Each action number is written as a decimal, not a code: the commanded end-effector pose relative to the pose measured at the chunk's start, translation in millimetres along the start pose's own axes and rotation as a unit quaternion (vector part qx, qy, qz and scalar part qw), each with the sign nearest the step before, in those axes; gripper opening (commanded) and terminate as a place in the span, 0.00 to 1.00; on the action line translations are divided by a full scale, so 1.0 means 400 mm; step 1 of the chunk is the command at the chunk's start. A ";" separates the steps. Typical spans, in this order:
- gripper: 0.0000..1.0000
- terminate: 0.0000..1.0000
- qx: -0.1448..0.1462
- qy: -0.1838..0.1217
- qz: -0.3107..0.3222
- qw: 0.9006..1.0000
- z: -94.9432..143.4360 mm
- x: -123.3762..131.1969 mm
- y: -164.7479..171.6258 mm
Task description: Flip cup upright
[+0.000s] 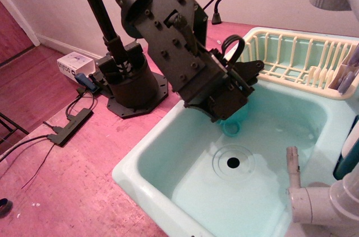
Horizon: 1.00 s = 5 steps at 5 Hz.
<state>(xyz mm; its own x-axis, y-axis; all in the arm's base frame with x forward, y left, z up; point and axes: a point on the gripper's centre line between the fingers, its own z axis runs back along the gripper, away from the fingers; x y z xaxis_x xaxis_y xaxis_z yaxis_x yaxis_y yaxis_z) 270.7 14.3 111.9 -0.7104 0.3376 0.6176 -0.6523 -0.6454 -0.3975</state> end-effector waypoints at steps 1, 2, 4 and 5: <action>0.00 0.00 0.004 0.013 0.009 1.000 0.022 -0.003 -0.014; 0.00 0.00 0.017 0.020 0.024 0.999 0.045 -0.006 -0.007; 0.00 0.00 0.008 0.012 0.038 0.999 0.091 0.034 -0.055; 1.00 0.00 0.016 0.015 0.036 0.999 0.108 0.041 -0.053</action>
<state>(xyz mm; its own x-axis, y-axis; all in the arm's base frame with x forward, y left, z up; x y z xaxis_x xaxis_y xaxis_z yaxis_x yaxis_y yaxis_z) 281.7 3.3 146.7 -0.7287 0.2850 0.6227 -0.6061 -0.6918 -0.3925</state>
